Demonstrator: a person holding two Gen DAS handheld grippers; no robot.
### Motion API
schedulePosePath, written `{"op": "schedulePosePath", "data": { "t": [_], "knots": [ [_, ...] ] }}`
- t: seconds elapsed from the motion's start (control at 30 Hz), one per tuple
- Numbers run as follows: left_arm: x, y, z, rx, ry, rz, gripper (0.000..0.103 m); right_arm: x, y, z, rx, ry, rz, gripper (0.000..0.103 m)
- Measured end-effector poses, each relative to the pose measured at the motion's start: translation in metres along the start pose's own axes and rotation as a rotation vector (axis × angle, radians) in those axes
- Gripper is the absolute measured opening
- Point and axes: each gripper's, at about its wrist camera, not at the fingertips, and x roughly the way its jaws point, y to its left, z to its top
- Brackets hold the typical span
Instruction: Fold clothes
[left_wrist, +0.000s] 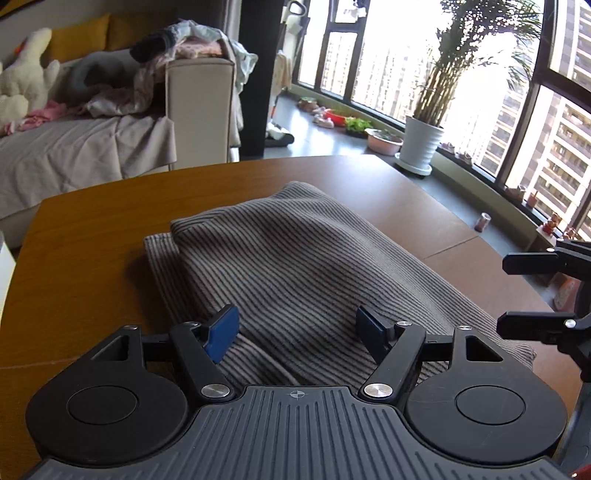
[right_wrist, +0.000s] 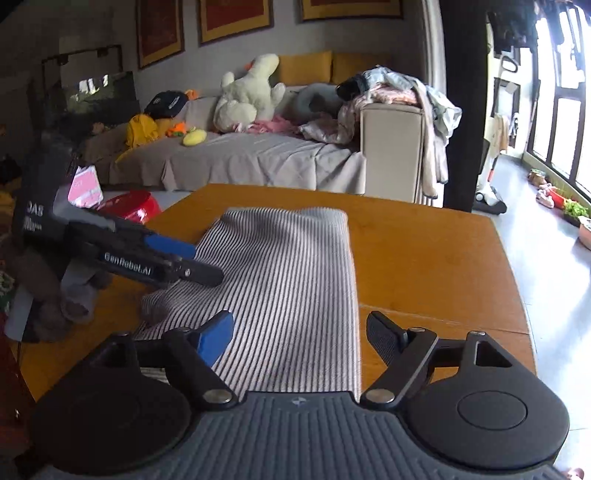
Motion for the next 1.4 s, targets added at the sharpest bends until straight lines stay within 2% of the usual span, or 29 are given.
{"op": "schedulePosePath", "data": {
  "t": [0.07, 0.1, 0.27, 0.37, 0.43, 0.47, 0.57, 0.7, 0.83, 0.97, 1.07, 1.13, 1.27, 1.33, 1.4],
  "knots": [
    [-0.002, 0.001, 0.0, -0.01, -0.003, 0.005, 0.076, 0.019, 0.011, -0.013, -0.043, 0.077, 0.005, 0.078],
    [-0.003, 0.001, -0.001, -0.012, -0.005, 0.006, 0.076, 0.019, 0.014, -0.022, -0.032, 0.045, -0.008, 0.078],
    [-0.008, -0.006, -0.002, -0.001, -0.006, 0.01, 0.077, -0.005, 0.014, -0.011, -0.049, 0.019, -0.024, 0.078],
    [-0.012, -0.008, -0.005, -0.007, -0.013, 0.005, 0.079, -0.024, 0.028, -0.01, -0.114, -0.017, 0.015, 0.078],
    [-0.015, -0.011, -0.009, -0.007, -0.019, 0.005, 0.08, -0.018, 0.037, -0.019, -0.139, 0.011, 0.024, 0.078],
    [-0.017, -0.014, -0.011, -0.003, -0.023, 0.008, 0.082, -0.013, 0.041, -0.025, -0.143, 0.032, 0.023, 0.078],
    [-0.031, -0.022, -0.024, 0.021, -0.052, 0.037, 0.087, -0.007, 0.031, -0.037, -0.044, 0.015, 0.037, 0.082],
    [-0.065, -0.018, -0.048, 0.01, -0.109, 0.062, 0.095, -0.032, 0.031, -0.031, -0.098, -0.012, 0.015, 0.082],
    [-0.089, -0.005, -0.073, -0.024, -0.15, 0.081, 0.096, -0.054, 0.066, -0.047, -0.388, -0.041, 0.009, 0.083],
    [-0.102, -0.004, -0.087, -0.015, -0.146, 0.064, 0.096, -0.039, 0.107, -0.07, -0.586, -0.005, 0.028, 0.083],
    [-0.114, -0.01, -0.092, 0.028, -0.157, 0.052, 0.097, -0.029, 0.123, -0.077, -0.687, -0.045, -0.026, 0.083],
    [-0.121, -0.014, -0.091, 0.061, -0.17, 0.042, 0.099, -0.024, 0.119, -0.065, -0.643, -0.022, -0.034, 0.072],
    [-0.125, -0.028, -0.096, 0.135, -0.179, 0.008, 0.103, -0.013, 0.07, -0.025, -0.187, 0.064, 0.094, 0.07],
    [-0.119, -0.039, -0.1, 0.198, -0.171, -0.007, 0.103, -0.008, 0.05, -0.019, -0.047, 0.081, 0.142, 0.07],
    [-0.107, -0.053, -0.103, 0.27, -0.155, -0.007, 0.103, -0.005, 0.042, -0.019, 0.002, 0.089, 0.167, 0.07]
  ]
}}
